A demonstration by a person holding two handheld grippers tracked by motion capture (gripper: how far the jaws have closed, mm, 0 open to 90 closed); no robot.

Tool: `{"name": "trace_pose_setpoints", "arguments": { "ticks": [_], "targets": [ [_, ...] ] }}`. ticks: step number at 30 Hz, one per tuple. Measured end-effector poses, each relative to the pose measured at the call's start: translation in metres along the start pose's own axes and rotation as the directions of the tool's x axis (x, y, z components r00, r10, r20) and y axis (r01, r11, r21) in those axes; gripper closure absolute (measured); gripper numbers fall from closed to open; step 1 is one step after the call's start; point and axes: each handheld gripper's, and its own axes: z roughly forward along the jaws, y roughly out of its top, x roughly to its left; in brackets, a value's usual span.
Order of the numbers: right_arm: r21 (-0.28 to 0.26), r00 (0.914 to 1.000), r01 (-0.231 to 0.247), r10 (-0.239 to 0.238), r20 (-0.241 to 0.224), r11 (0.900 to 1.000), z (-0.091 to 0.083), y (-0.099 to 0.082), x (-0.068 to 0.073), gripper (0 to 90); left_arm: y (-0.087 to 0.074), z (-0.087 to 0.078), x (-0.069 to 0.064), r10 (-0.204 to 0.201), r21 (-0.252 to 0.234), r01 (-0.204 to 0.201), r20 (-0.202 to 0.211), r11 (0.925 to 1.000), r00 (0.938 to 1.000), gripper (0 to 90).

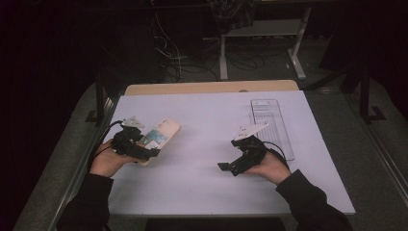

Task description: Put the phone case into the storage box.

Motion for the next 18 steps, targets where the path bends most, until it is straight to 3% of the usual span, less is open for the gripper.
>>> {"name": "trace_pose_setpoints", "arguments": {
  "ticks": [7,18],
  "targets": [
    [0.003,0.9998,0.008,-0.008,-0.019,1.0,-0.001,0.004,-0.008,0.0,0.018,0.01,-0.008,0.032,-0.008,-0.032,0.034,0.9995,0.9989,11.2],
    [0.004,0.9991,0.036,-0.036,-0.021,0.9993,-0.009,0.014,-0.022,0.0,0.04,0.034,-0.022,0.101,-0.013,-0.101,0.088,0.9948,0.9909,11.2]
  ]
}}
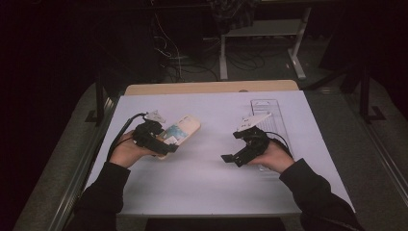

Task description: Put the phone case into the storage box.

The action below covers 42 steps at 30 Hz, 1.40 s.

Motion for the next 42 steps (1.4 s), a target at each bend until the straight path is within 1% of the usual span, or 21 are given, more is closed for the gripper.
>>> {"name": "trace_pose_setpoints", "arguments": {
  "ticks": [3,7,10,14,17,19,21,23,24,25,28,29,30,31,32,34,35,37,38,39,42],
  "targets": [
    [-0.003,1.0,-0.001,0.001,0.004,1.0,-0.002,0.002,-0.004,0.0,0.006,0.003,-0.002,0.02,0.004,-0.02,0.017,0.9998,0.9997,11.2],
    [-0.014,1.0,0.005,-0.005,-0.001,0.9999,-0.004,0.004,-0.009,0.0,0.011,0.006,-0.005,0.048,0.002,-0.048,0.021,0.9988,0.9986,11.2],
    [-0.021,0.9999,-0.003,0.003,-0.01,0.9998,-0.006,0.005,-0.013,0.0,0.015,0.008,-0.005,0.089,0.009,-0.089,0.033,0.996,0.9955,11.2],
    [-0.018,0.9998,0.007,-0.008,-0.017,0.9998,-0.008,0.007,-0.015,0.0,0.017,0.011,-0.009,0.116,0.014,-0.117,0.043,0.993,0.9923,11.2],
    [-0.004,0.9994,0.02,-0.02,-0.027,0.9998,-0.009,0.008,-0.016,0.0,0.018,0.012,-0.01,0.153,0.037,-0.155,0.054,0.9873,0.9868,11.2],
    [-0.01,0.999,0.028,-0.029,-0.035,0.9996,-0.01,0.009,-0.017,0.0,0.017,0.013,-0.013,0.16,0.045,-0.163,0.063,0.9856,0.9851,11.2],
    [-0.008,0.9987,0.032,-0.032,-0.039,0.9995,-0.011,0.009,-0.017,0.0,0.017,0.014,-0.015,0.181,0.063,-0.186,0.072,0.9805,0.9808,11.2],
    [-0.002,0.9984,0.036,-0.036,-0.044,0.9993,-0.011,0.011,-0.017,0.0,0.017,0.014,-0.017,0.184,0.064,-0.19,0.086,0.9798,0.9792,11.2],
    [0.002,0.998,0.042,-0.041,-0.047,0.9991,-0.012,0.012,-0.017,0.0,0.017,0.015,-0.02,0.196,0.073,-0.204,0.101,0.9764,0.9754,11.2],
    [0.002,0.998,0.042,-0.041,-0.047,0.9991,-0.012,0.012,-0.017,0.0,0.017,0.015,-0.02,0.196,0.073,-0.204,0.101,0.9764,0.9754,11.2],
    [0.007,0.9974,0.053,-0.053,-0.048,0.9986,-0.013,0.014,-0.018,0.0,0.018,0.017,-0.026,0.221,0.081,-0.231,0.116,0.9697,0.9684,11.2],
    [0.006,0.9974,0.053,-0.053,-0.049,0.9986,-0.014,0.014,-0.018,0.0,0.019,0.017,-0.027,0.243,0.094,-0.254,0.121,0.9626,0.9626,11.2],
    [0.007,0.9972,0.054,-0.053,-0.053,0.9985,-0.014,0.014,-0.019,0.0,0.02,0.018,-0.029,0.249,0.095,-0.261,0.125,0.9606,0.9605,11.2],
    [0.011,0.9971,0.052,-0.052,-0.056,0.9986,-0.015,0.014,-0.019,0.0,0.021,0.019,-0.03,0.262,0.101,-0.275,0.13,0.956,0.9564,11.2],
    [0.013,0.9971,0.054,-0.053,-0.054,0.9984,-0.016,0.014,-0.019,0.0,0.022,0.02,-0.032,0.264,0.097,-0.277,0.127,0.956,0.9562,11.2],
    [0.02,0.9968,0.059,-0.057,-0.055,0.9981,-0.017,0.015,-0.02,0.0,0.023,0.021,-0.034,0.28,0.098,-0.294,0.133,0.9507,0.9507,11.2],
    [0.024,0.9968,0.063,-0.062,-0.051,0.9977,-0.018,0.015,-0.021,0.0,0.024,0.021,-0.034,0.294,0.104,-0.31,0.142,0.945,0.9451,11.2],
    [0.027,0.9963,0.072,-0.071,-0.047,0.997,-0.019,0.016,-0.023,0.0,0.025,0.023,-0.037,0.308,0.11,-0.325,0.149,0.9391,0.9397,11.1],
    [0.028,0.996,0.078,-0.077,-0.046,0.9965,-0.02,0.016,-0.024,0.0,0.026,0.023,-0.038,0.319,0.113,-0.337,0.154,0.9347,0.9352,11.1],
    [0.032,0.9955,0.086,-0.084,-0.044,0.9958,-0.02,0.017,-0.025,0.0,0.027,0.024,-0.039,0.323,0.106,-0.341,0.156,0.934,0.9335,11.1],
    [0.05,0.9932,0.11,-0.108,-0.044,0.9926,-0.02,0.019,-0.027,0.0,0.029,0.026,-0.043,0.352,0.106,-0.372,0.169,0.9222,0.9206,11.1]
  ]
}}
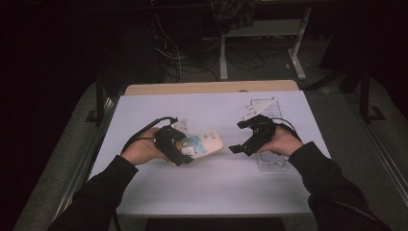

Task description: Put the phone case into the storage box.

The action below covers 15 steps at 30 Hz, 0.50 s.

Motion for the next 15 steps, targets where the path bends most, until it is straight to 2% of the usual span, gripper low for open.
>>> {"name": "trace_pose_setpoints", "arguments": {
  "ticks": [1,7,11,15],
  "targets": [
    [0.007,0.9999,0.009,-0.009,-0.004,0.9999,0.0,0.002,-0.001,0.0,0.001,0.0,0.0,0.018,0.009,-0.018,0.002,0.9998,0.9998,11.1],
    [0.004,0.9993,0.022,-0.022,-0.03,0.9997,0.003,0.005,-0.002,0.0,0.008,0.002,-0.003,0.055,0.0,-0.055,0.027,0.9985,0.9981,11.1],
    [0.003,0.9978,0.032,-0.032,-0.058,0.9995,0.006,0.009,-0.002,0.0,0.01,0.003,-0.005,0.102,0.012,-0.102,0.037,0.9947,0.9941,11.0],
    [0.009,0.995,0.054,-0.053,-0.085,0.9985,0.011,0.014,-0.002,0.0,0.012,0.004,-0.007,0.12,0.005,-0.12,0.054,0.9927,0.9913,11.0]
  ]
}}
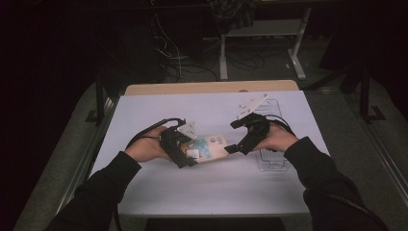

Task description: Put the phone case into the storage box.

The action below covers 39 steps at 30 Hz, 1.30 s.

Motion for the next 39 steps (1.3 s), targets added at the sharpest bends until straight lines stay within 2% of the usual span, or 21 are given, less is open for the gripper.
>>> {"name": "trace_pose_setpoints", "arguments": {
  "ticks": [2,5,7,8,9,12,15,21,28,32,39],
  "targets": [
    [-0.002,0.9999,-0.008,0.008,-0.013,1.0,0.002,0.002,0.001,0.0,0.001,-0.001,0.0,0.019,-0.002,-0.019,0.007,0.9998,0.9998,11.0],
    [0.014,0.9994,-0.007,0.008,-0.034,0.9999,0.005,0.005,0.001,0.0,0.002,0.0,-0.002,0.021,-0.022,-0.021,0.017,0.9995,0.9996,11.0],
    [0.016,0.9989,0.007,-0.007,-0.047,0.9998,0.008,0.007,0.002,0.0,0.002,0.0,-0.003,0.028,-0.029,-0.027,0.025,0.9992,0.9993,11.1],
    [0.018,0.9979,0.037,-0.035,-0.055,0.9992,0.01,0.009,0.002,0.0,0.002,-0.001,-0.003,0.032,-0.028,-0.031,0.03,0.9991,0.999,11.1],
    [0.018,0.9979,0.037,-0.035,-0.055,0.9992,0.01,0.009,0.002,0.0,0.003,-0.001,-0.003,0.05,-0.022,-0.049,0.032,0.9985,0.9982,11.1],
    [0.033,0.9973,0.033,-0.031,-0.067,0.9989,0.012,0.012,0.003,0.0,0.003,-0.001,-0.005,0.046,-0.04,-0.045,0.04,0.9982,0.9981,11.0],
    [0.037,0.9942,0.078,-0.075,-0.078,0.9963,0.016,0.015,0.002,0.0,0.003,-0.001,-0.005,0.049,-0.043,-0.047,0.046,0.998,0.9978,11.0],
    [0.056,0.9866,0.113,-0.106,-0.124,0.992,0.024,0.018,0.007,0.0,0.004,-0.001,-0.006,0.062,-0.051,-0.059,0.054,0.997,0.9966,11.0],
    [0.073,0.9821,0.139,-0.128,-0.139,0.9877,0.032,0.02,0.011,0.0,0.004,0.0,-0.009,0.071,-0.051,-0.068,0.06,0.9964,0.9956,11.0],
    [0.1,0.9776,0.169,-0.154,-0.144,0.9806,0.04,0.019,0.014,0.0,0.005,-0.001,-0.009,0.077,-0.057,-0.073,0.059,0.9957,0.9953,11.0],
    [0.118,0.9742,0.185,-0.167,-0.152,0.9755,0.047,0.019,0.017,0.0,0.005,-0.001,-0.01,0.079,-0.051,-0.076,0.061,0.9958,0.995,11.0]
  ]
}}
